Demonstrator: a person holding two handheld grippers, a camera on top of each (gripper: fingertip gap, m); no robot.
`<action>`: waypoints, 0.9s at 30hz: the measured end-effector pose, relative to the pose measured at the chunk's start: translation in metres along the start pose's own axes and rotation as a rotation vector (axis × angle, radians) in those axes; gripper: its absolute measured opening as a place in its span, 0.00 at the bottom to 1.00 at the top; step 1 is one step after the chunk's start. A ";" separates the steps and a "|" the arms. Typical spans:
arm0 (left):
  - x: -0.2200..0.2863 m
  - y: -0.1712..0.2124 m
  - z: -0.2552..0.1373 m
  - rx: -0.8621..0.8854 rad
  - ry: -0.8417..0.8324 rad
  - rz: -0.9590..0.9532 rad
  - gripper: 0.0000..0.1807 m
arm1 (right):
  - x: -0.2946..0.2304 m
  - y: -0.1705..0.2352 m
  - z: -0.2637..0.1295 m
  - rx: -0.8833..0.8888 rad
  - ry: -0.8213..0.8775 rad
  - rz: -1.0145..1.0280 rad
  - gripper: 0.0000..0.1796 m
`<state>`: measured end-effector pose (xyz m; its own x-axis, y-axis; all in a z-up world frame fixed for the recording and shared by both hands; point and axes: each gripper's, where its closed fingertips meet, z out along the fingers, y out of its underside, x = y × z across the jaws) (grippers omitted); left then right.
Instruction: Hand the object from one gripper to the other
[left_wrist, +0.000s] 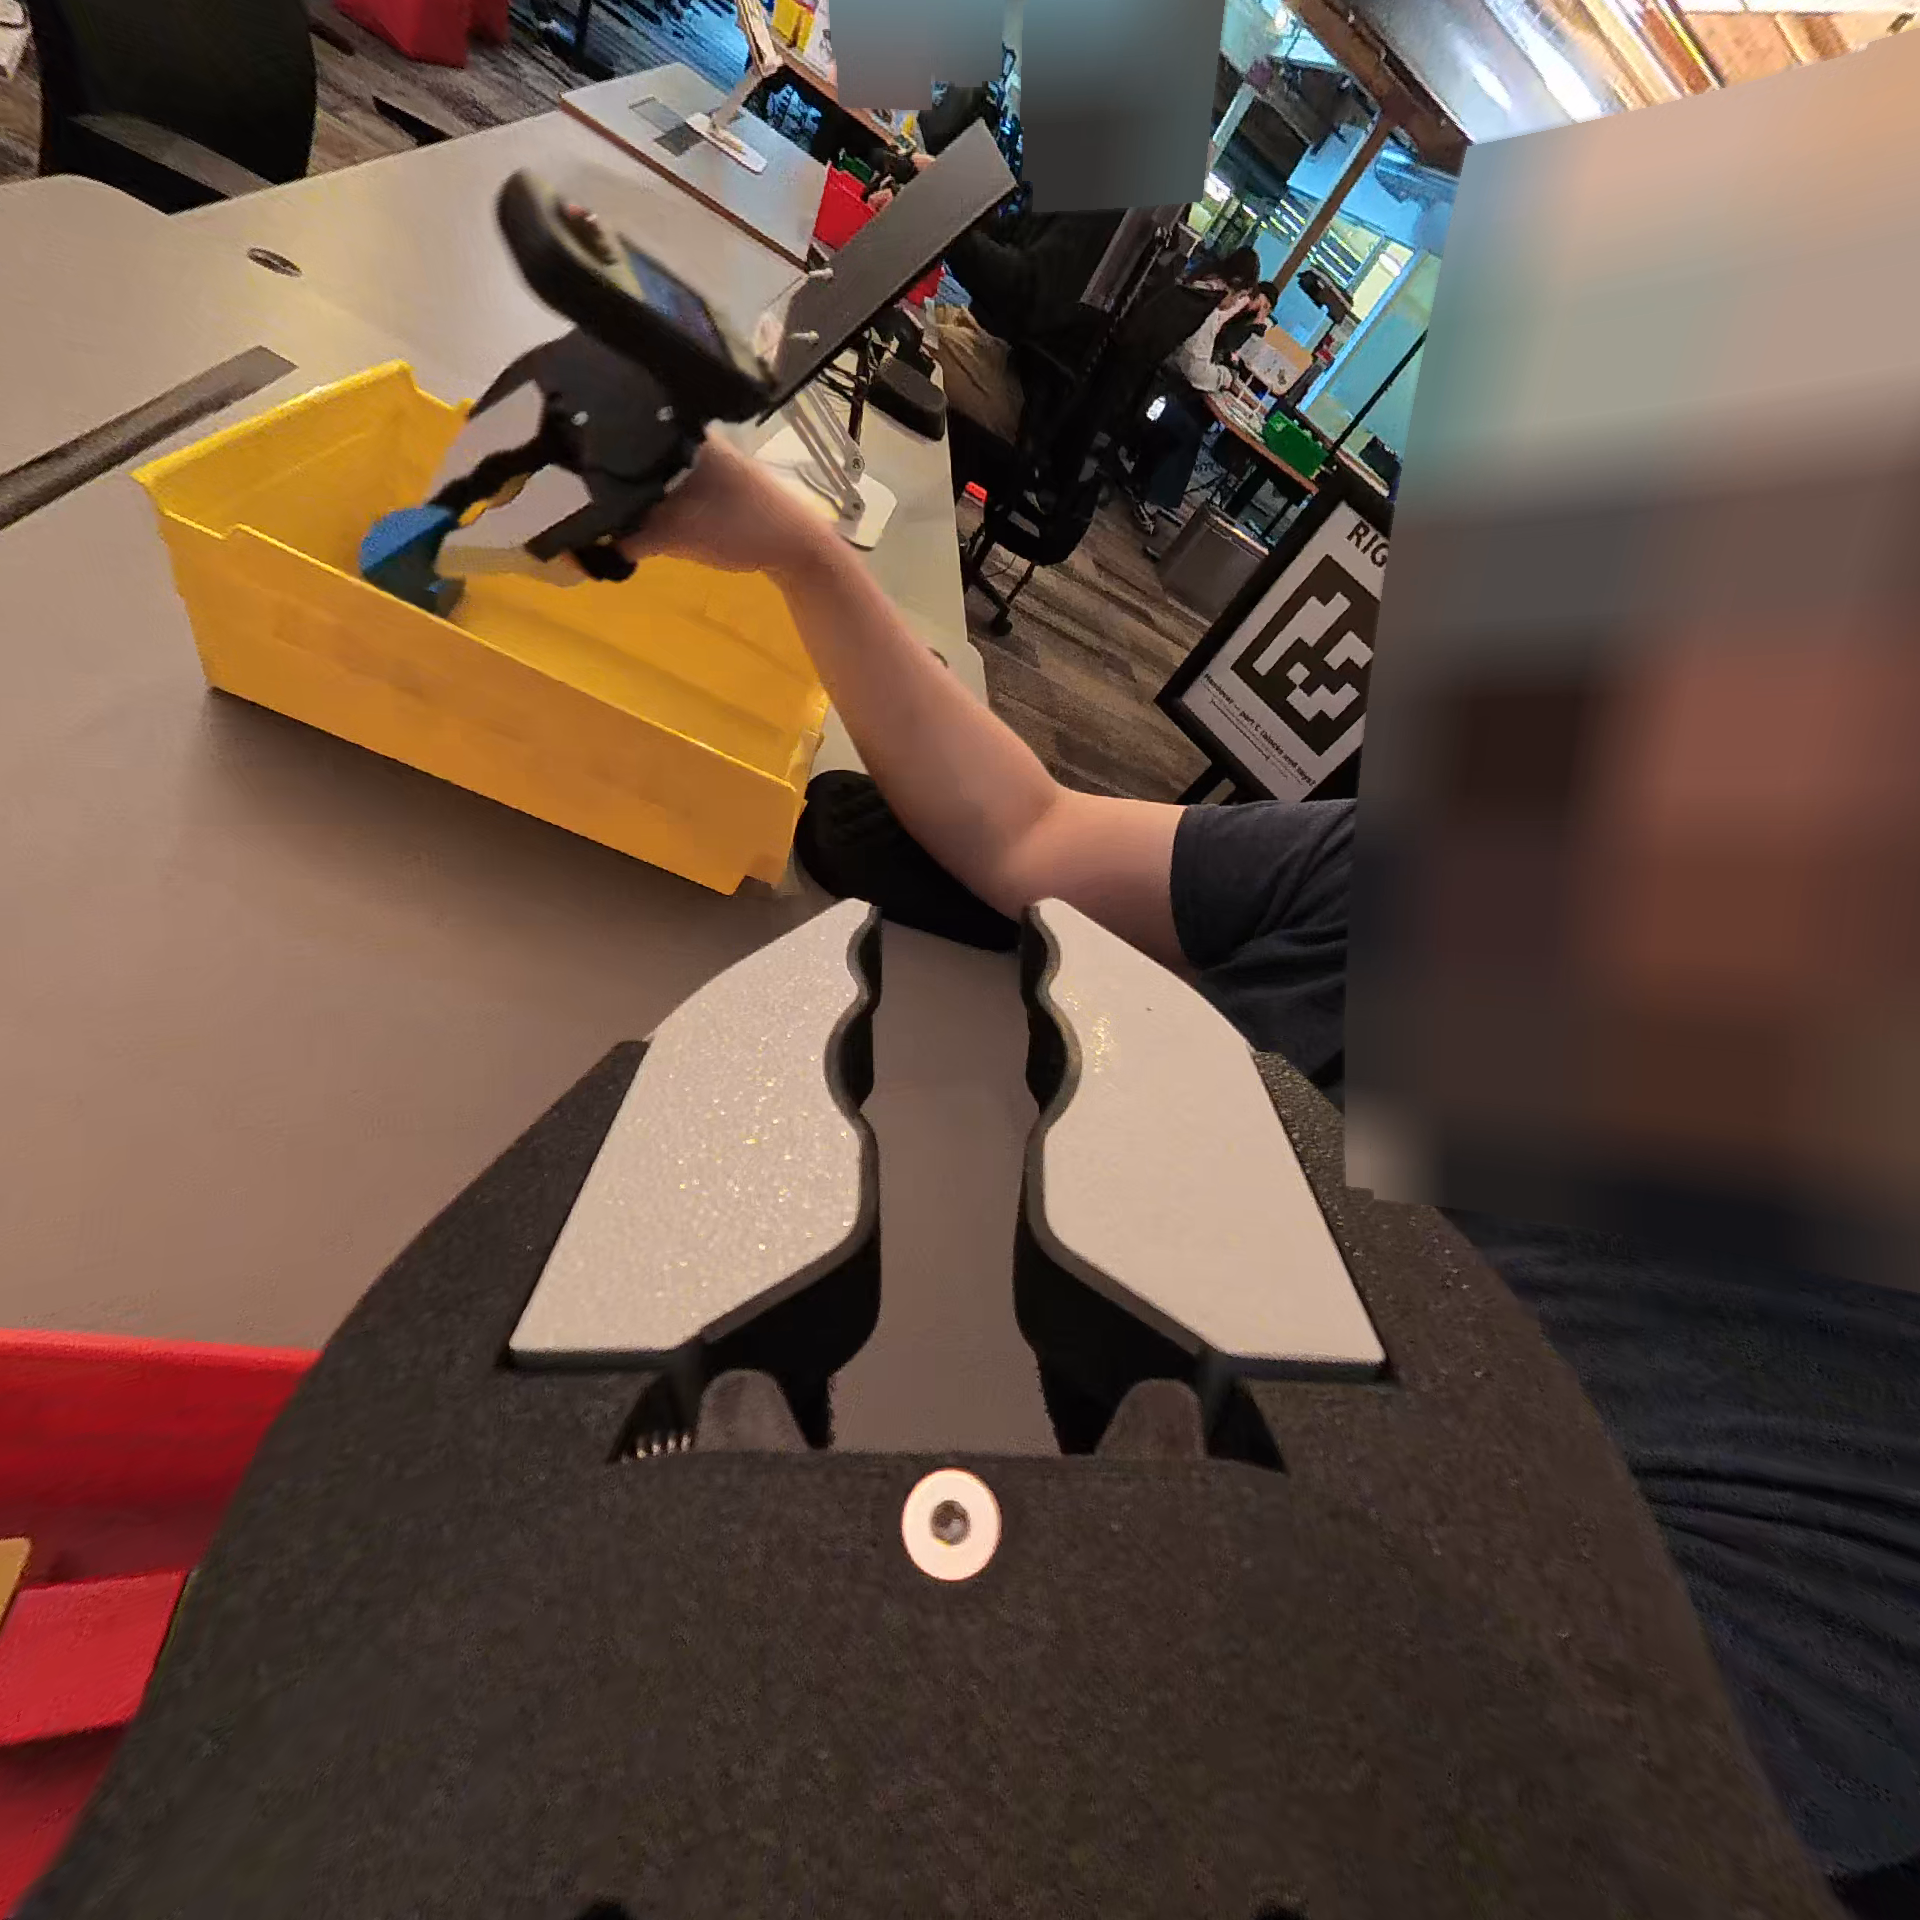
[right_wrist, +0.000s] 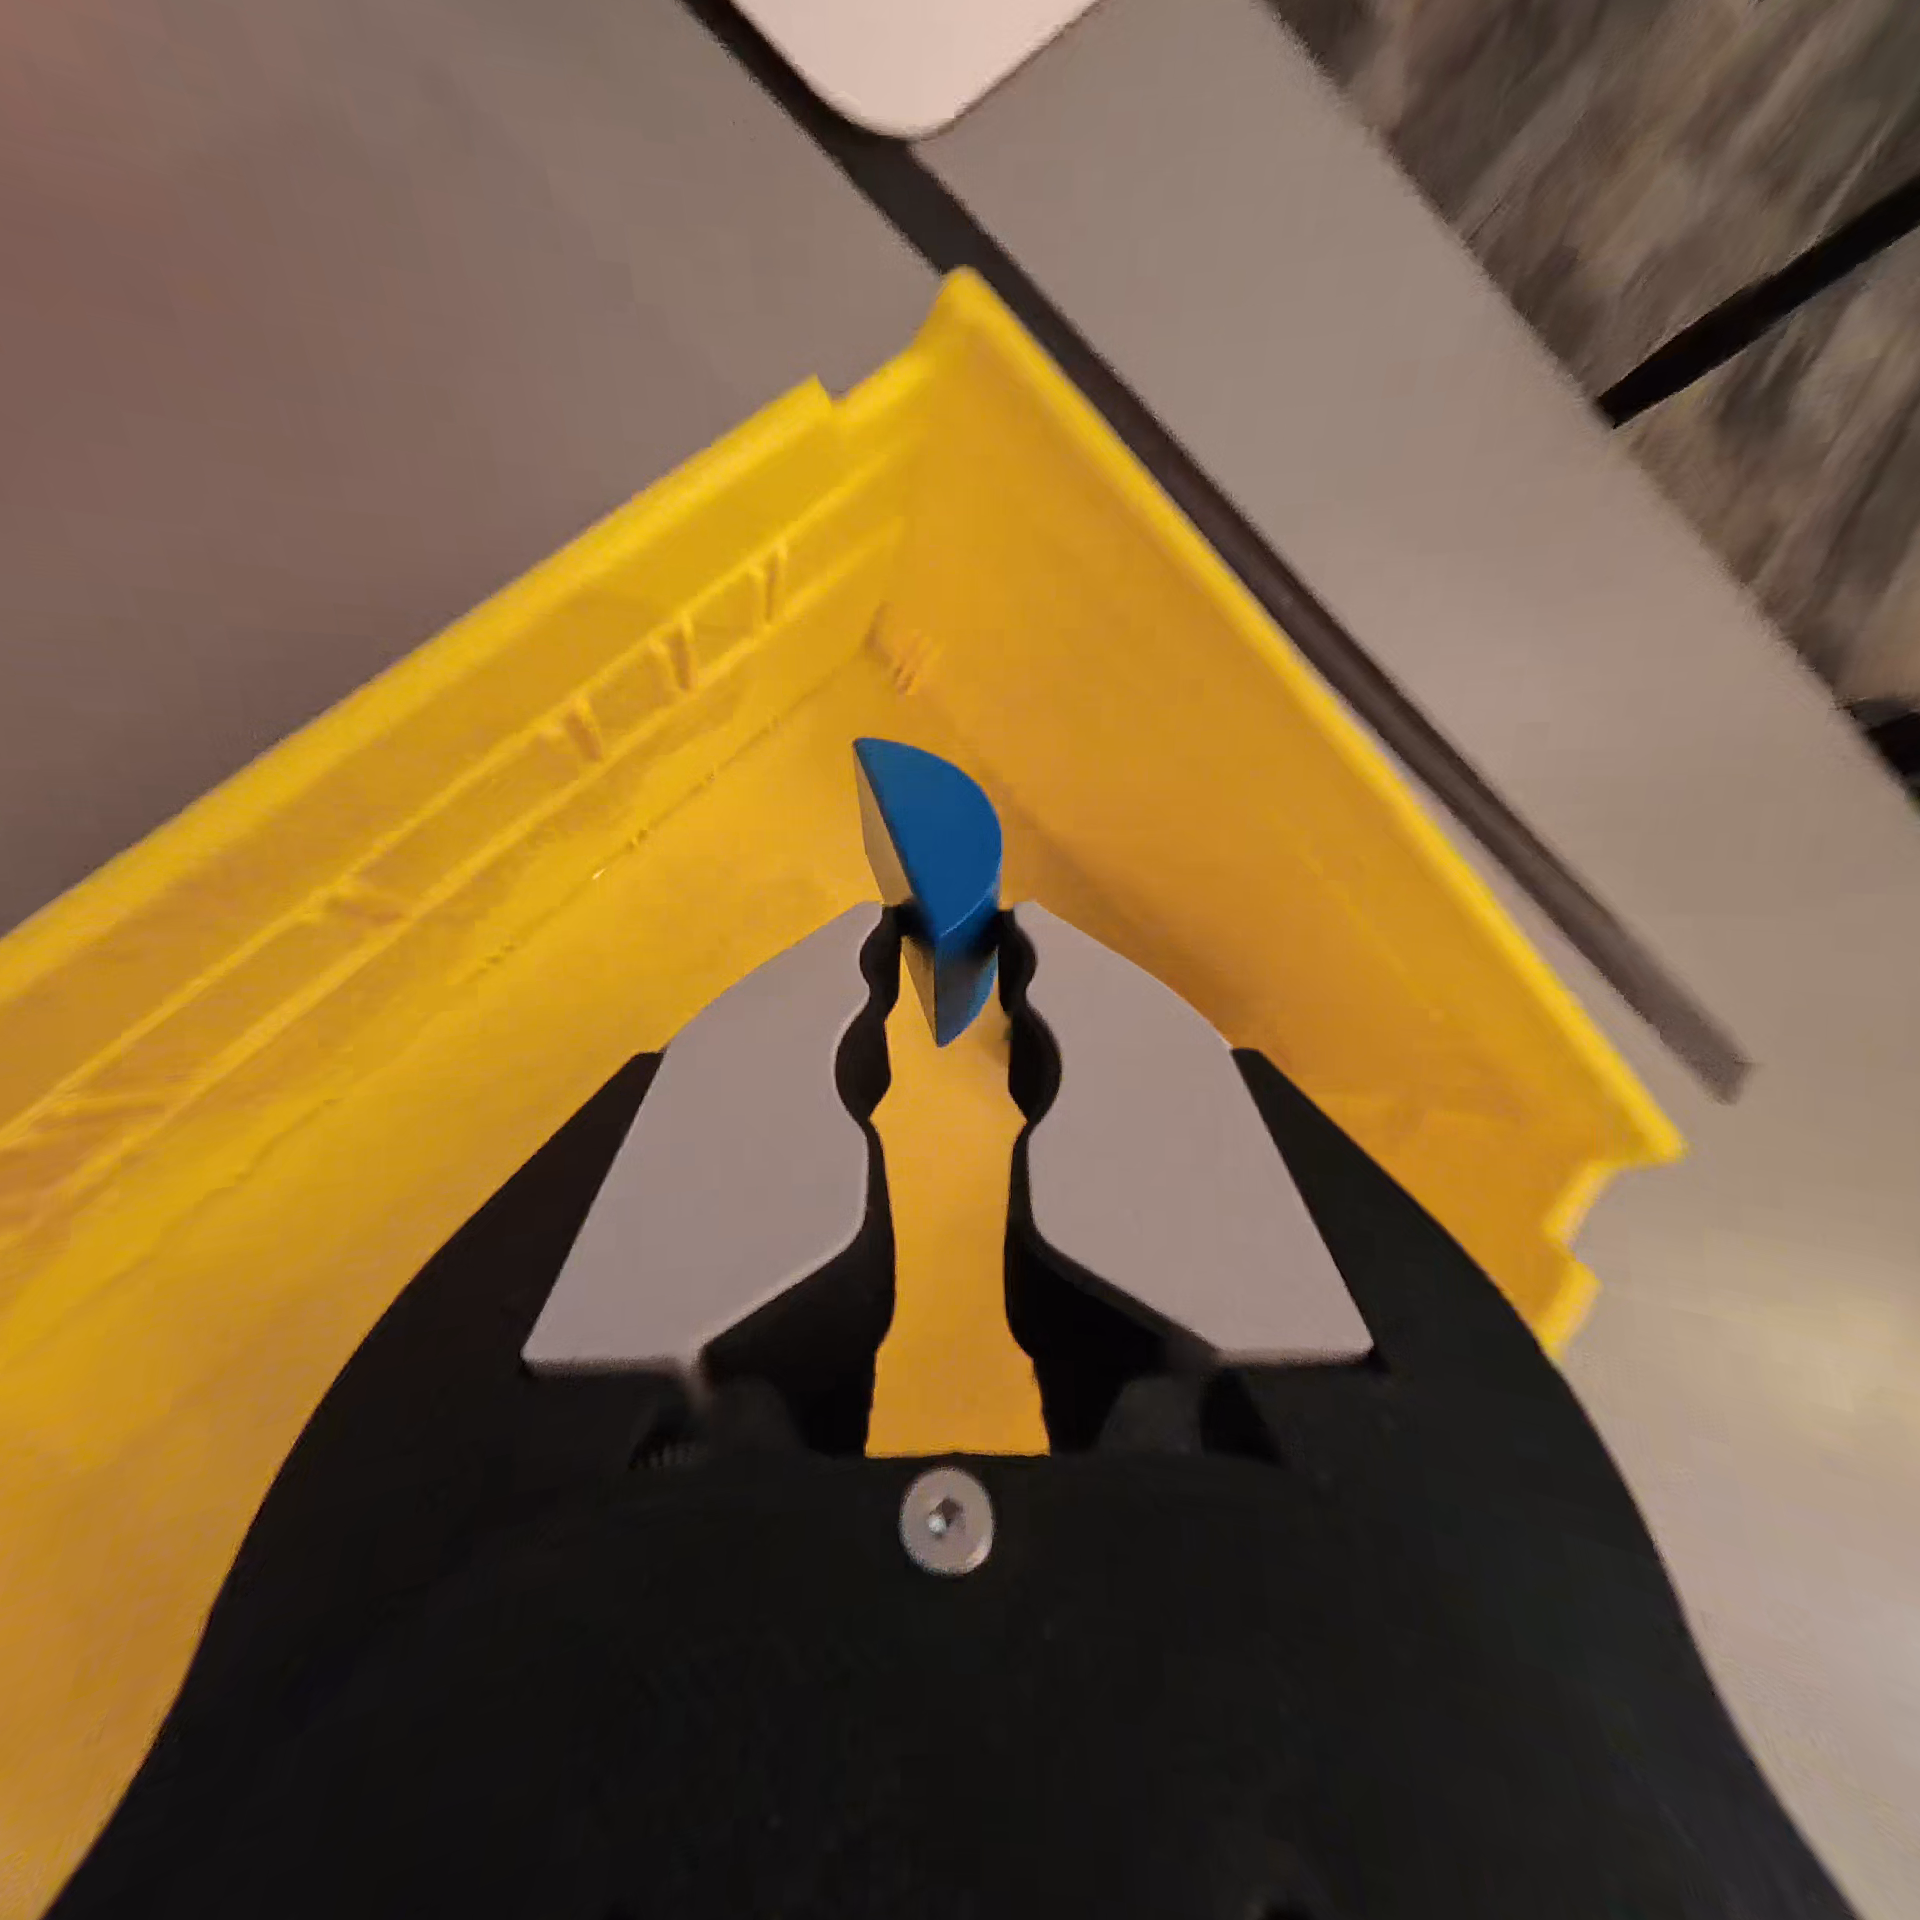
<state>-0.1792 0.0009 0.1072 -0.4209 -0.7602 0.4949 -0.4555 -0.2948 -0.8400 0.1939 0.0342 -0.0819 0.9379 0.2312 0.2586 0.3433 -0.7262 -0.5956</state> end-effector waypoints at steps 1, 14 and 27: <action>0.001 0.000 0.001 -0.002 0.004 0.000 0.14 | 0.000 0.005 0.012 -0.019 -0.007 0.012 0.11; -0.003 -0.003 0.002 0.015 0.018 -0.034 0.13 | 0.010 0.040 0.056 -0.124 0.026 0.061 0.10; -0.016 -0.027 -0.020 0.176 -0.073 0.029 0.11 | 0.015 0.036 0.055 -0.083 0.040 0.089 0.13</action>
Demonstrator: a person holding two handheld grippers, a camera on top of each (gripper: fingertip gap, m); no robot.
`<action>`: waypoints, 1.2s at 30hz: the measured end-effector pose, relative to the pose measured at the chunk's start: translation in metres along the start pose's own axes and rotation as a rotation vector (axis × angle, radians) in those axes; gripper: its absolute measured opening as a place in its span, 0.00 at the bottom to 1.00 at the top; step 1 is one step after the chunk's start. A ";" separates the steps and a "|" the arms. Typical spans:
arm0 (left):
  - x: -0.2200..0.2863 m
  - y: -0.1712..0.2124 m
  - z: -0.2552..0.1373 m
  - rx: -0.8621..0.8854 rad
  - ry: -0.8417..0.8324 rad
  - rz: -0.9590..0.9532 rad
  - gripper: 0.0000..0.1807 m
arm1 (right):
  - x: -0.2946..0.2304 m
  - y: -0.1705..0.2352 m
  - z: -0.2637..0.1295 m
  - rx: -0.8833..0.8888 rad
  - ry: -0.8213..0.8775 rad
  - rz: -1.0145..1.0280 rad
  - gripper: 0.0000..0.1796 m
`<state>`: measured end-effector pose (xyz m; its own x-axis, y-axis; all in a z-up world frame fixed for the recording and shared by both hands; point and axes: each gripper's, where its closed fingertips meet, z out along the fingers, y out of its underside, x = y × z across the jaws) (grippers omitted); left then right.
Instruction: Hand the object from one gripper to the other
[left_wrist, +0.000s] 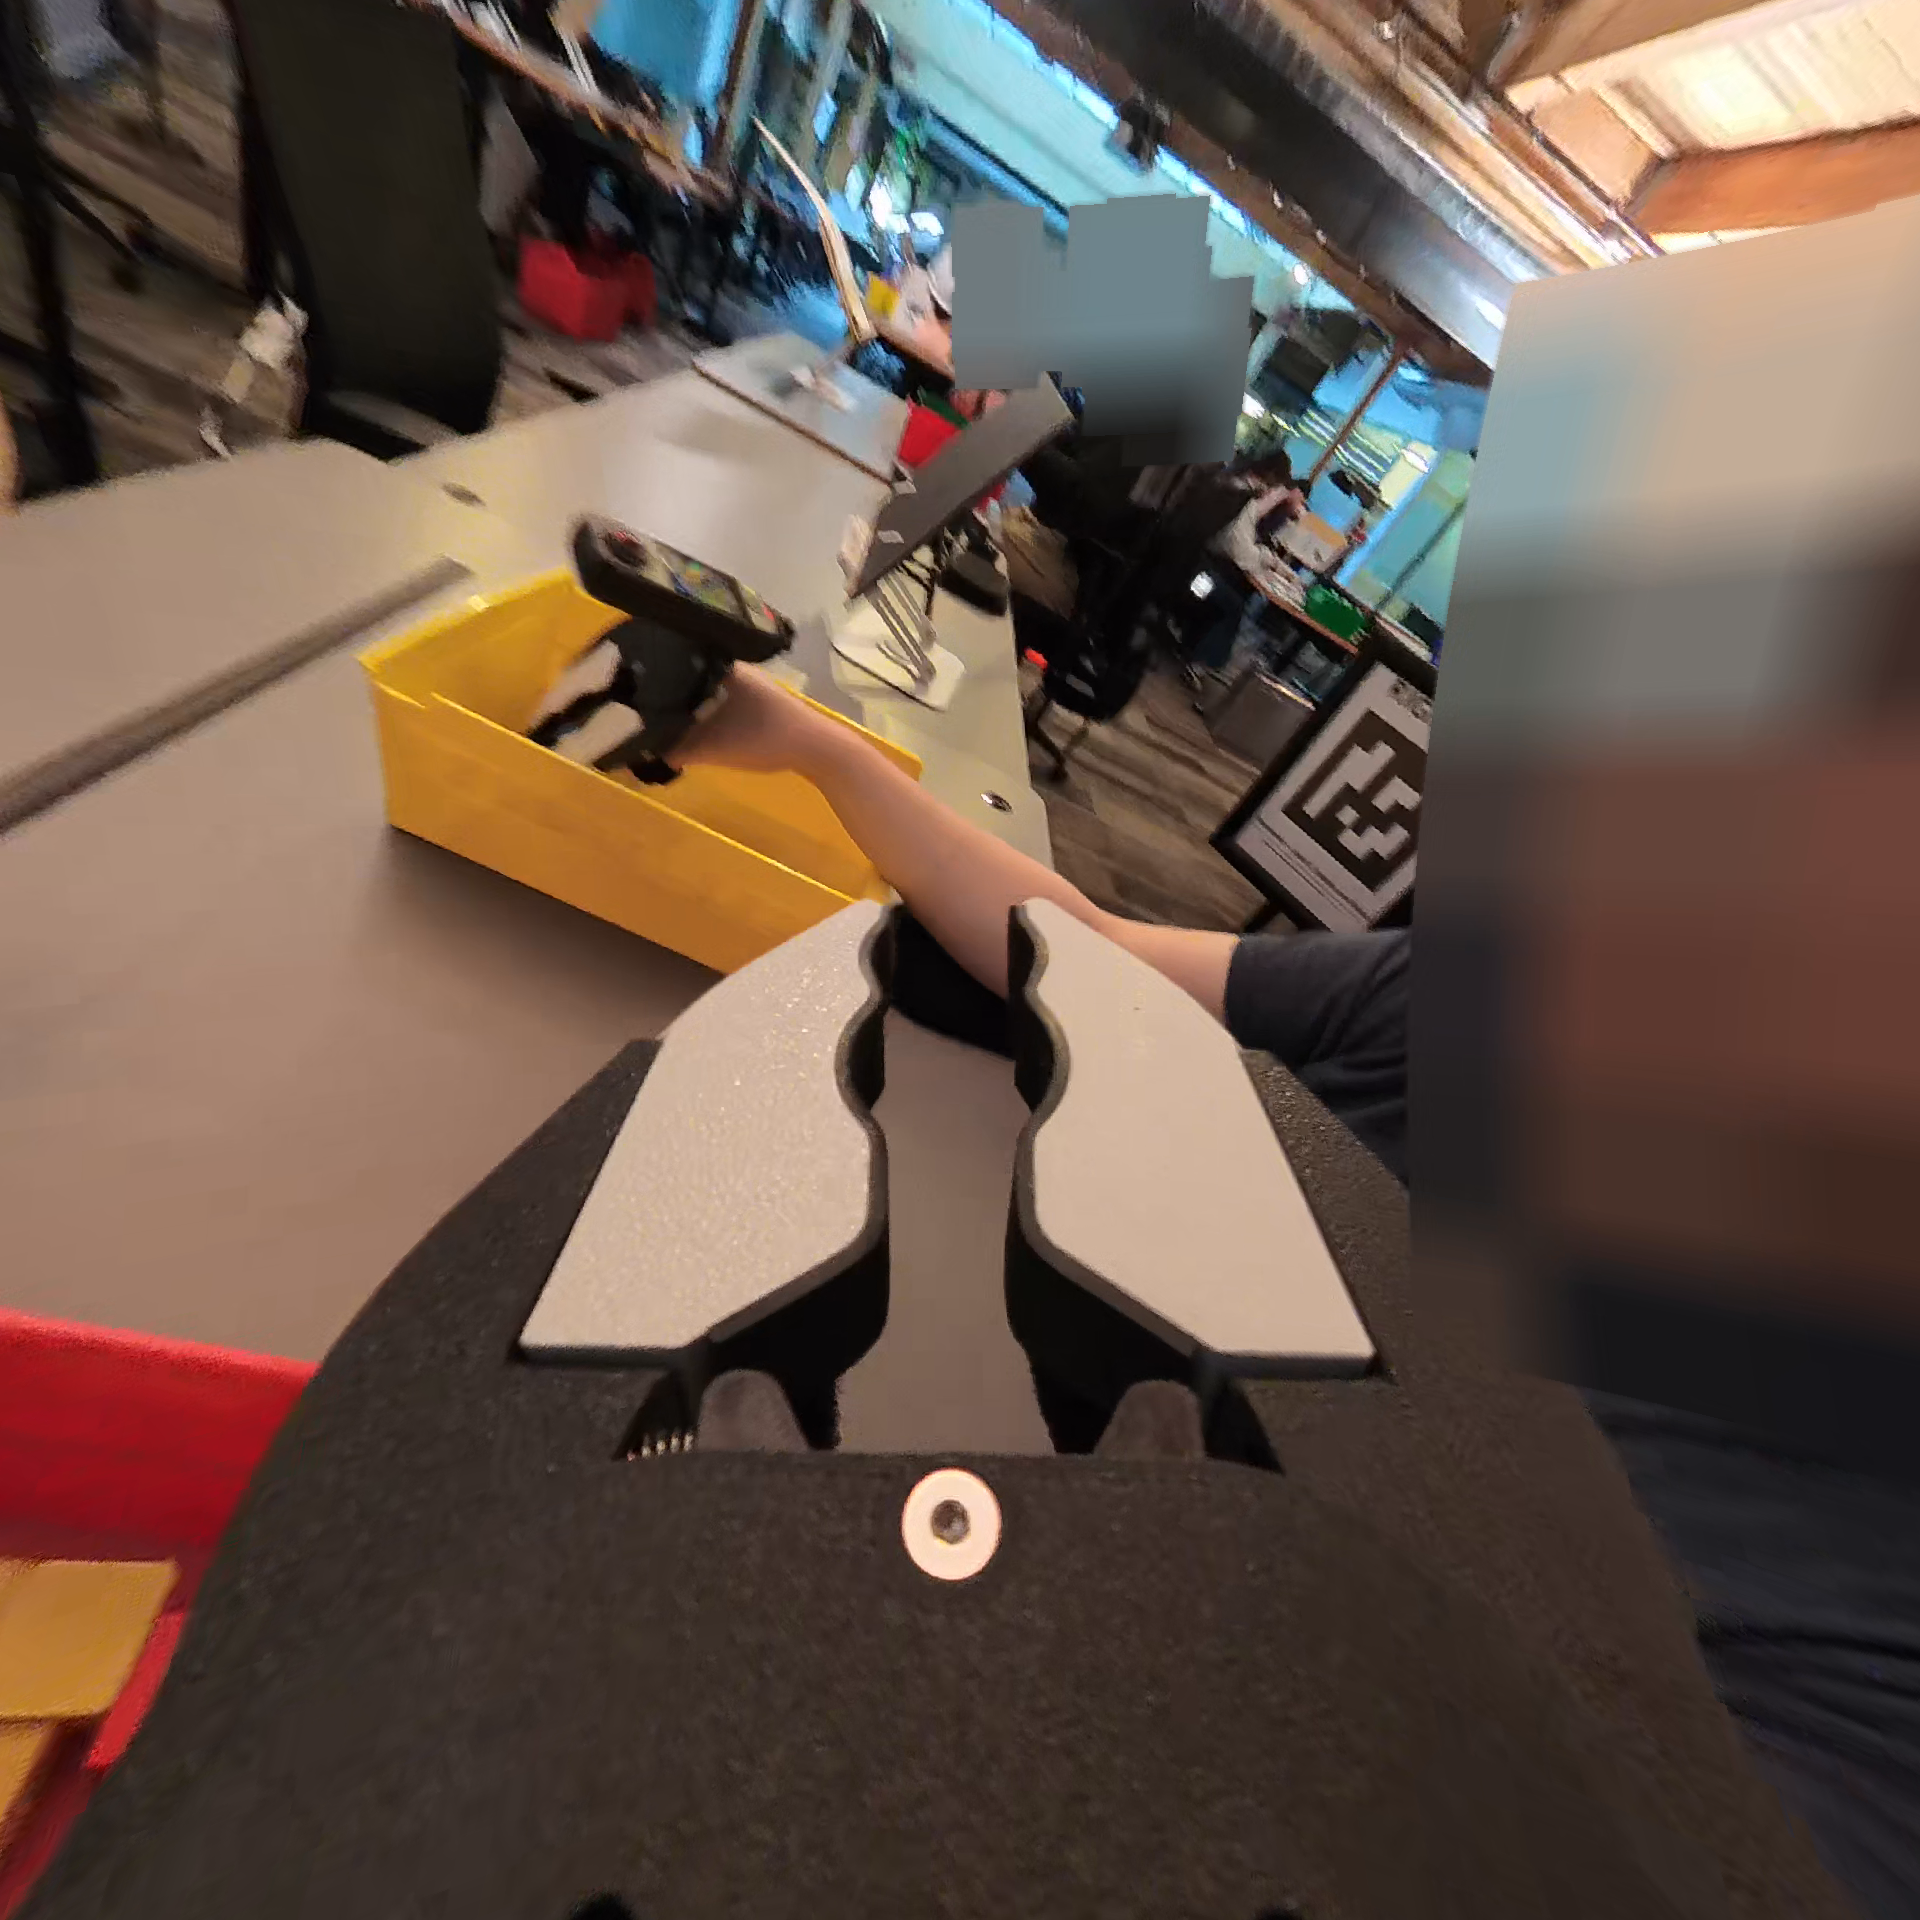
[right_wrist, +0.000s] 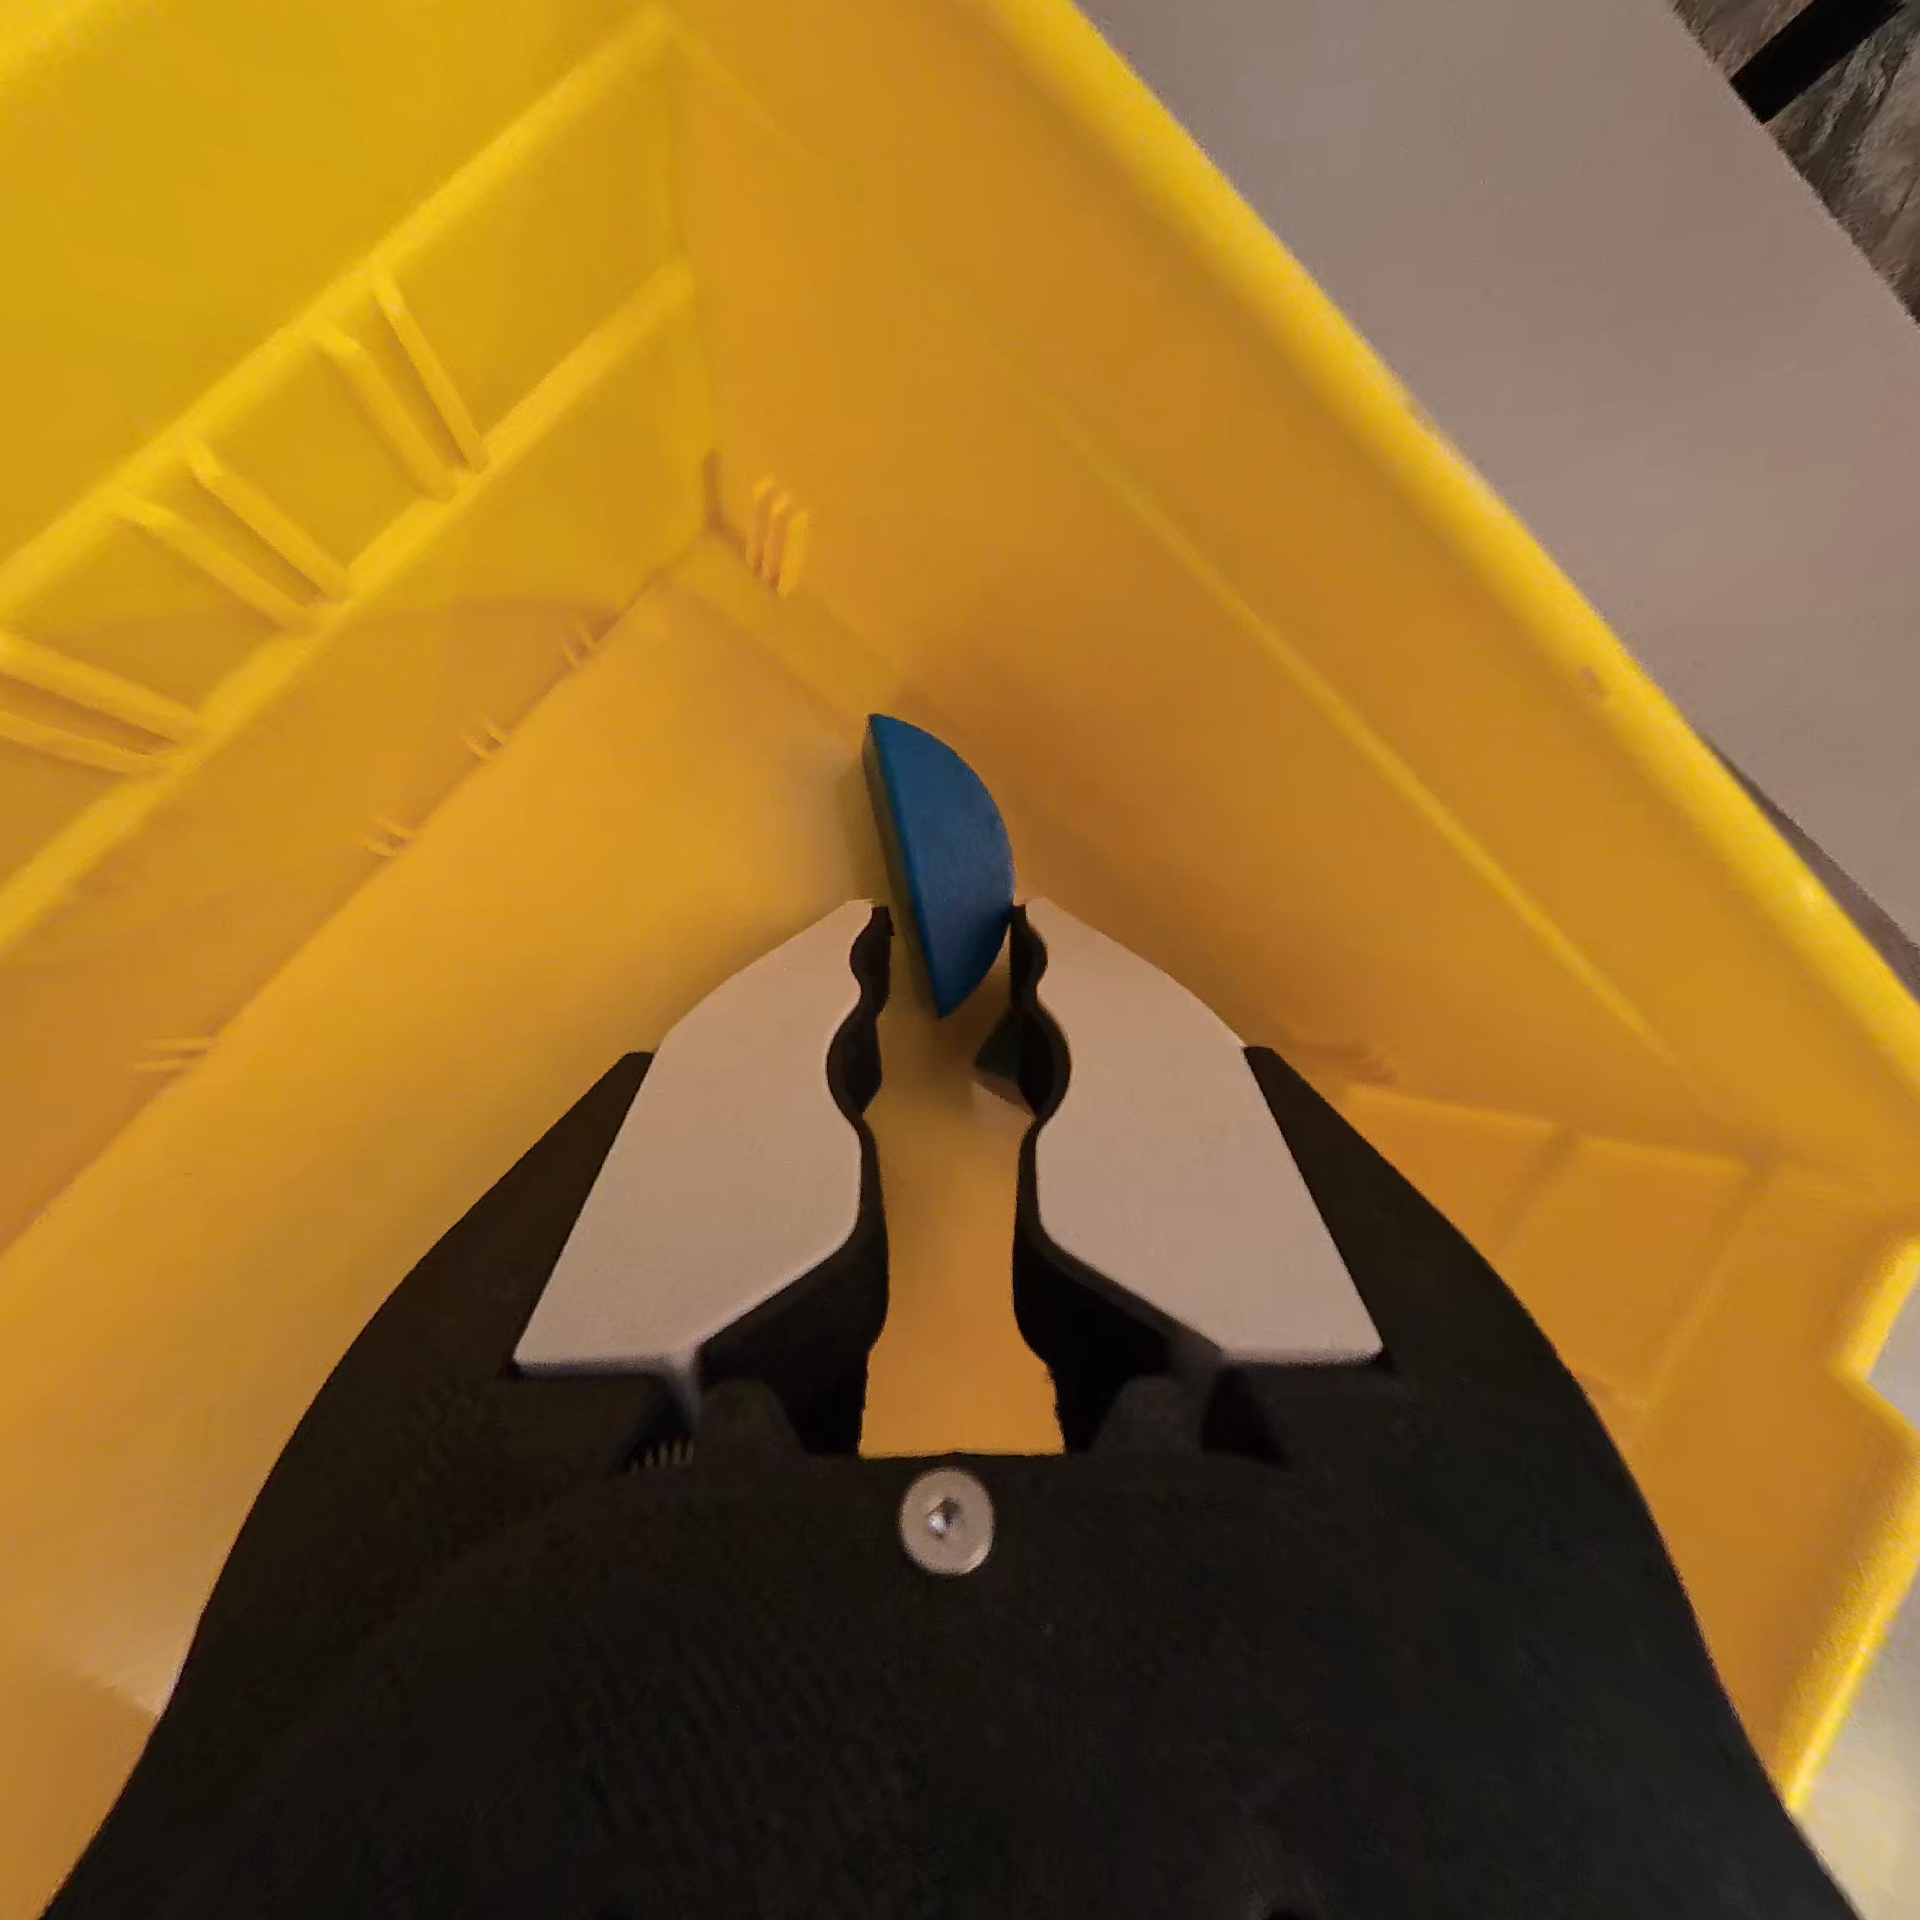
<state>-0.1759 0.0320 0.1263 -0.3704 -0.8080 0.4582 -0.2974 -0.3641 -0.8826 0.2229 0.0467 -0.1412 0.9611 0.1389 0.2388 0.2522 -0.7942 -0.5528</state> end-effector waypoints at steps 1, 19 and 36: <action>-0.005 -0.004 -0.006 0.026 -0.037 0.016 0.11 | 0.000 -0.001 -0.002 0.006 -0.001 -0.005 0.13; -0.101 0.069 -0.087 -0.324 -0.690 0.324 0.19 | -0.036 -0.054 -0.087 0.183 -0.033 -0.263 0.21; -0.163 0.206 -0.072 -0.969 -0.594 0.092 0.30 | -0.040 -0.062 -0.131 0.301 -0.061 -0.271 0.22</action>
